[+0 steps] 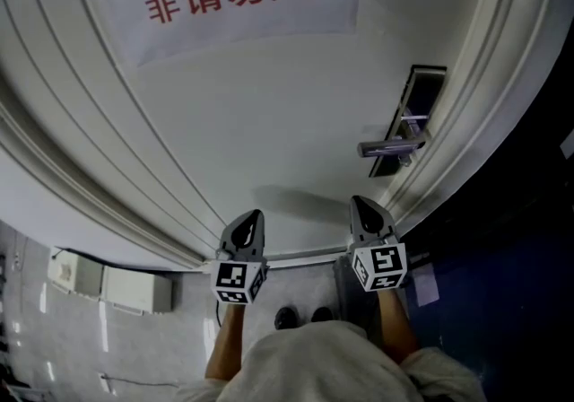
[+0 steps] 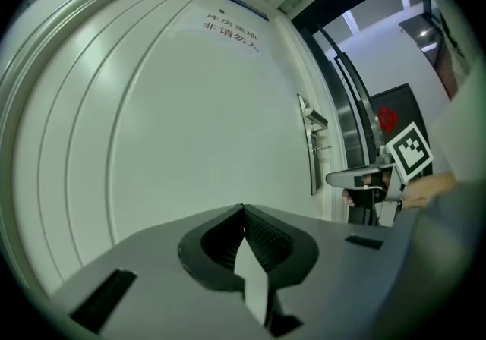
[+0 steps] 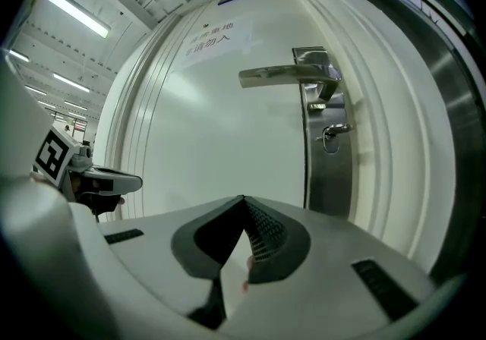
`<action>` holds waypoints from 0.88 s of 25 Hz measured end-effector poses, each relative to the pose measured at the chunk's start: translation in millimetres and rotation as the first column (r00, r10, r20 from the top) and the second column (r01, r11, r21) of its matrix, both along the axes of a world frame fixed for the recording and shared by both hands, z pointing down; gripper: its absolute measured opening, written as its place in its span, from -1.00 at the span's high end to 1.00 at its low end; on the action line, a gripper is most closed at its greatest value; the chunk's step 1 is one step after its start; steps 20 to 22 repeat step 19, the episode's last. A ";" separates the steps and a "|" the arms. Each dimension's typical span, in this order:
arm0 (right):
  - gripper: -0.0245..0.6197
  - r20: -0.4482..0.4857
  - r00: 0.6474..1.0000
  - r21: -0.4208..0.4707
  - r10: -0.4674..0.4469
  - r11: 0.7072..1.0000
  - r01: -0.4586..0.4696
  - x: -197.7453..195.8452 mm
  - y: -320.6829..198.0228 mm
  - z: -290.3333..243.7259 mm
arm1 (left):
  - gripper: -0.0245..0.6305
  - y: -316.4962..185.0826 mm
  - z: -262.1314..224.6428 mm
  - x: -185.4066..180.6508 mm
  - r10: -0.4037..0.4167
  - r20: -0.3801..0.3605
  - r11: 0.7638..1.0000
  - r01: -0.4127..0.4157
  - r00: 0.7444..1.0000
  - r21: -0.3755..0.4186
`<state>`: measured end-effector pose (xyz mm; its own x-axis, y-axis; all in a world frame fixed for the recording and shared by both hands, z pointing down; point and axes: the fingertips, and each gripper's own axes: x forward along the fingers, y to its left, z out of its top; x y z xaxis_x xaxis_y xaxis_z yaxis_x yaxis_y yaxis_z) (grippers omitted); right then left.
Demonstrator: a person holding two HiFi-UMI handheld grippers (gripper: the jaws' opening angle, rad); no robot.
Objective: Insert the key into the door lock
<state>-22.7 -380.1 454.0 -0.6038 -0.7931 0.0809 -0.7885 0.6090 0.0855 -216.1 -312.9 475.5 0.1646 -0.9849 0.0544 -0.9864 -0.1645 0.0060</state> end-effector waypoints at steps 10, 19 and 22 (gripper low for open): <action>0.86 -0.013 1.000 0.006 0.010 1.000 -0.010 5.6 3.4 -0.4 | 0.87 -4.5 -3.0 9.7 0.022 0.003 1.000 -0.022 1.000 0.008; 0.86 -0.034 0.999 0.007 0.007 1.000 -0.006 5.3 7.2 0.6 | 0.87 -2.6 -4.5 15.1 0.033 0.012 0.999 -0.033 0.999 0.007; 0.86 -0.034 0.999 0.007 0.007 1.000 -0.006 5.3 7.2 0.6 | 0.87 -2.6 -4.5 15.1 0.033 0.012 0.999 -0.033 0.999 0.007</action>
